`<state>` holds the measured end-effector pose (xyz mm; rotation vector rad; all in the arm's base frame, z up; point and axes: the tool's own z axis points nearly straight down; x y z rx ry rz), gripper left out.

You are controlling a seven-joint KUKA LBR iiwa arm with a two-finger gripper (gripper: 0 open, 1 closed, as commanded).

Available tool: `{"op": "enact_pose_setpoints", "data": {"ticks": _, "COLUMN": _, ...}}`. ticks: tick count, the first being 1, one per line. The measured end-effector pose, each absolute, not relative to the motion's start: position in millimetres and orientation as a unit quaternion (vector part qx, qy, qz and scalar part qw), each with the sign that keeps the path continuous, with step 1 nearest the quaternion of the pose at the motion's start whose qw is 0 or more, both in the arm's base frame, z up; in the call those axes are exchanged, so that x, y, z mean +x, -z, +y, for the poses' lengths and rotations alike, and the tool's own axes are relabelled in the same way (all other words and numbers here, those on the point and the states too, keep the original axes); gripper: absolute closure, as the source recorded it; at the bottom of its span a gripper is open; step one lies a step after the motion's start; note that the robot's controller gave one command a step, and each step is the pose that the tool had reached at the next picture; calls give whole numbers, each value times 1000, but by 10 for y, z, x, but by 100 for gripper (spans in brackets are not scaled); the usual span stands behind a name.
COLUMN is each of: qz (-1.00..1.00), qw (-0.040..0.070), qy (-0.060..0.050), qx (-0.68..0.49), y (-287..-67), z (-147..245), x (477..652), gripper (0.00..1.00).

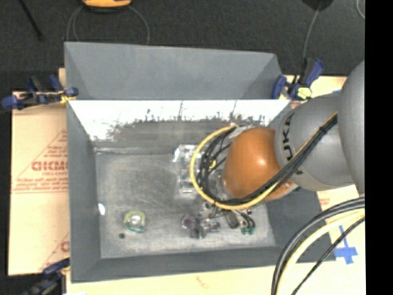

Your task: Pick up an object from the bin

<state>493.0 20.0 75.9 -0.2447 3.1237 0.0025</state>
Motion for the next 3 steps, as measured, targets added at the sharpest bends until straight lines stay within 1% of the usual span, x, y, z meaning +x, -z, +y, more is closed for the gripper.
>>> {"op": "enact_pose_setpoints", "data": {"ticks": 1, "qz": 997, "qw": 3, "qy": 0, "qx": -71, "y": -1091, "z": 266, "x": 4987, "gripper": 100}}
{"op": "enact_pose_setpoints", "data": {"ticks": 2, "qz": 999, "qw": 4, "qy": -1, "qx": -49, "y": -1598, "z": 477, "x": 5160, "gripper": 100}}
{"op": "enact_pose_setpoints", "data": {"ticks": 3, "qz": 999, "qw": 6, "qy": 0, "qx": -48, "y": -2493, "z": 561, "x": 5156, "gripper": 100}}
